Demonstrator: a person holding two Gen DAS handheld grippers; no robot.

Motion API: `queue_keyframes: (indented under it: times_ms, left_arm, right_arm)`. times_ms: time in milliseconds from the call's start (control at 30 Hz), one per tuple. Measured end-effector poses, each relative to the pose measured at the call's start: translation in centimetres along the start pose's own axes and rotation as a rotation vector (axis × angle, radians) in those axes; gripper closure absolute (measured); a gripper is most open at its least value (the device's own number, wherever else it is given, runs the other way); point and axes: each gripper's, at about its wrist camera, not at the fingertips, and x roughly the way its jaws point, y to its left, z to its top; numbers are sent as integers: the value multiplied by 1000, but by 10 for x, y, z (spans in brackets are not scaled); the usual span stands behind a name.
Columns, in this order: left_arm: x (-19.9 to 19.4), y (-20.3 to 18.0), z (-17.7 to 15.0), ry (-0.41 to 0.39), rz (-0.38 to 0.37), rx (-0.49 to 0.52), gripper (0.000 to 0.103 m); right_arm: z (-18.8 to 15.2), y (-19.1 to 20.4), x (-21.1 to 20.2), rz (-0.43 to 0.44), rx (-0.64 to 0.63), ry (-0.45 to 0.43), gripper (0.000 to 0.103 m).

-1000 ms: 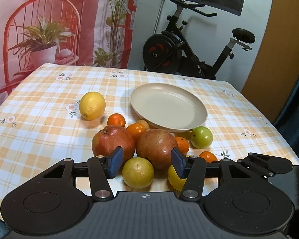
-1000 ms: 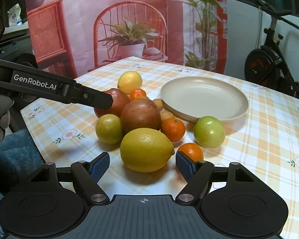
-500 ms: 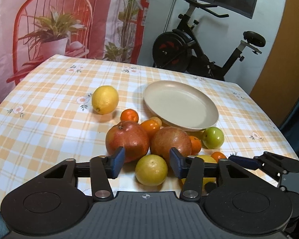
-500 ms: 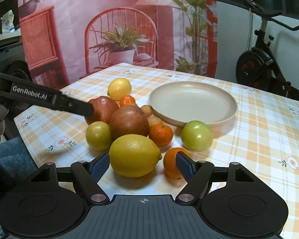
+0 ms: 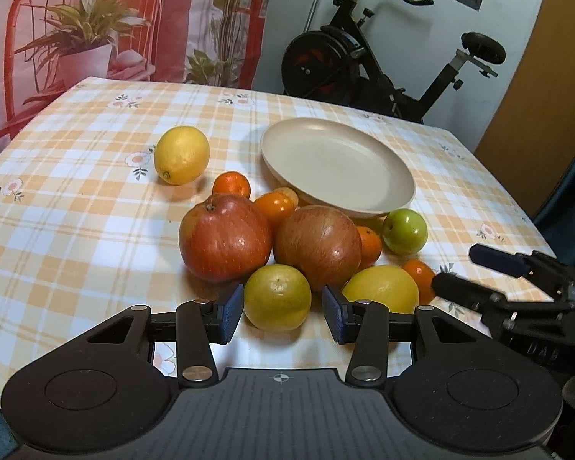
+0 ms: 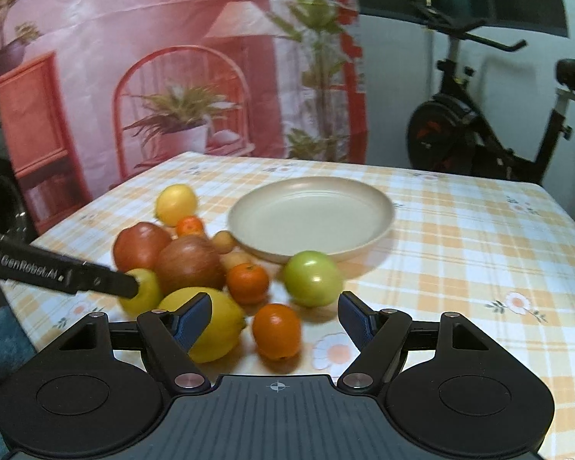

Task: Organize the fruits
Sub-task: 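Lower the left tool over the yellow grapefruit while the right tool lowers over a tangerine, then close the left gripper on the grapefruit while the right gripper closes on the tangerine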

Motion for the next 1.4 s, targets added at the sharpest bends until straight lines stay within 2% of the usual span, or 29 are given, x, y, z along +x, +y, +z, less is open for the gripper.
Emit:
queue_keyframes:
  times_ms: [667,767,1033,1400]
  left_arm:
    - [20,-3,-4,32,32,27,55]
    - [19,-2,-5,28,28,26,55]
    - [15,-2,-5,20,33,32,55]
    - [0,-4,-5,-26,39,45,55]
  right_arm:
    - [-4,-8,7,-42,38,13,35]
    - [-5,-10,6,-50,43,10,42]
    - [-8,-20,10,-78,67,16,50]
    - [-10,-13,14,-33,23,24,60]
